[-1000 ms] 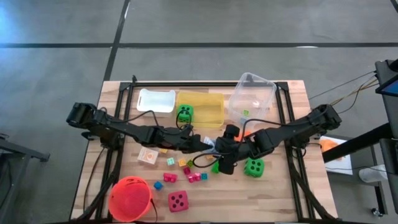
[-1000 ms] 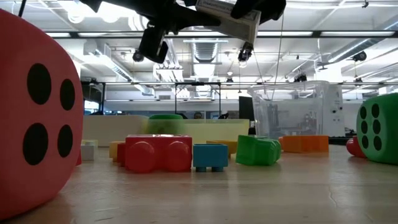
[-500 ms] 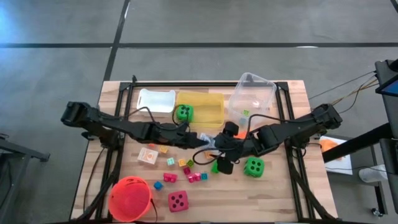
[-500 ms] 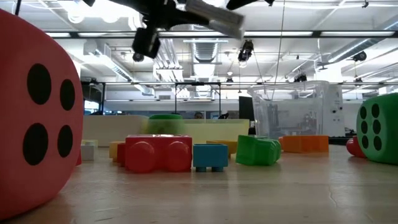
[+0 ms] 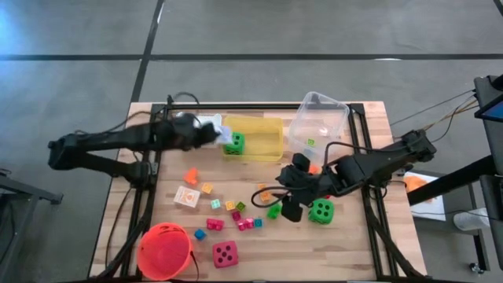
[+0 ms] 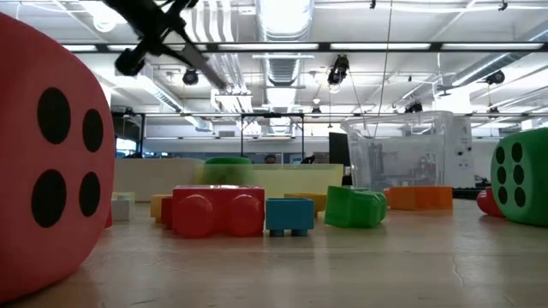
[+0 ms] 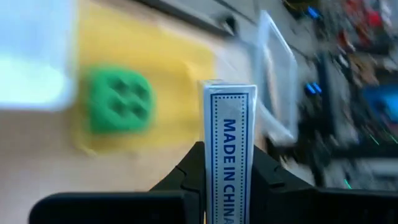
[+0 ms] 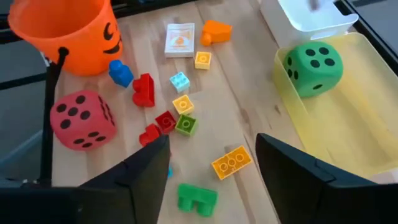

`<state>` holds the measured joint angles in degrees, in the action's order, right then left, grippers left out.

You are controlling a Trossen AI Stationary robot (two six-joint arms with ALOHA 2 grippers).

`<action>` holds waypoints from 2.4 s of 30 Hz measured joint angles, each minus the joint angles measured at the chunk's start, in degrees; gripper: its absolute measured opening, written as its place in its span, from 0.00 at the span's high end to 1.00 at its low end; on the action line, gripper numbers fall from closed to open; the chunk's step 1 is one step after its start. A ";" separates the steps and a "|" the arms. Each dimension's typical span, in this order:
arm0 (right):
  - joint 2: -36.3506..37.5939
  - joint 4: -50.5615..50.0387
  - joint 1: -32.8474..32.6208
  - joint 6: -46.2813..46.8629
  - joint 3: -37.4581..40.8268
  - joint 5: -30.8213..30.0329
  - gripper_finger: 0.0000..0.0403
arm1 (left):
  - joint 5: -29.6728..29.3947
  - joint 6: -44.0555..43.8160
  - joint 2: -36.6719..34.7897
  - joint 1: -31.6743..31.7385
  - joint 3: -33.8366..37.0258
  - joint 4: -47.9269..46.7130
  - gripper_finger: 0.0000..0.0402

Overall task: Pick & Place Toys
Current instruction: Put the blue deck of cards into the white bin

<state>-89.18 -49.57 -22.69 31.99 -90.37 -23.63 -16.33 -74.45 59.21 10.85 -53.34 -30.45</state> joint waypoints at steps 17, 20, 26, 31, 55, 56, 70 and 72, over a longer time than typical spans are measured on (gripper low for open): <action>1.27 -1.62 0.15 0.73 0.07 -0.55 0.64 | 25.64 22.81 8.02 31.85 0.11 -6.53 0.87; 1.86 -1.72 0.26 0.68 0.11 -0.58 0.68 | 26.59 24.86 11.01 32.81 0.11 -7.13 0.87; 2.31 -2.35 0.36 0.68 0.15 -0.58 0.76 | 26.72 27.22 17.02 32.86 0.11 -7.11 0.87; 2.33 -2.72 0.34 0.67 0.15 -0.58 0.82 | 26.92 28.05 20.20 33.24 0.11 -7.11 0.87; 2.33 -2.71 0.34 0.63 0.15 -0.51 0.92 | 27.88 27.95 25.43 34.25 0.13 -9.21 0.79; 2.33 -2.71 0.34 0.63 0.15 -0.51 0.92 | 27.76 27.96 25.43 34.25 0.13 -9.44 0.77; 2.33 -2.71 0.34 0.87 0.15 -0.38 0.92 | 30.05 28.17 25.39 34.26 0.13 -9.47 0.58; 2.33 -2.71 0.34 0.86 0.15 -0.36 0.92 | 30.05 28.37 25.39 34.30 0.13 -9.47 0.54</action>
<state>-86.85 -52.27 -22.35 32.85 -90.21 -23.99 13.72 -46.08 84.60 45.15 -53.21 -39.92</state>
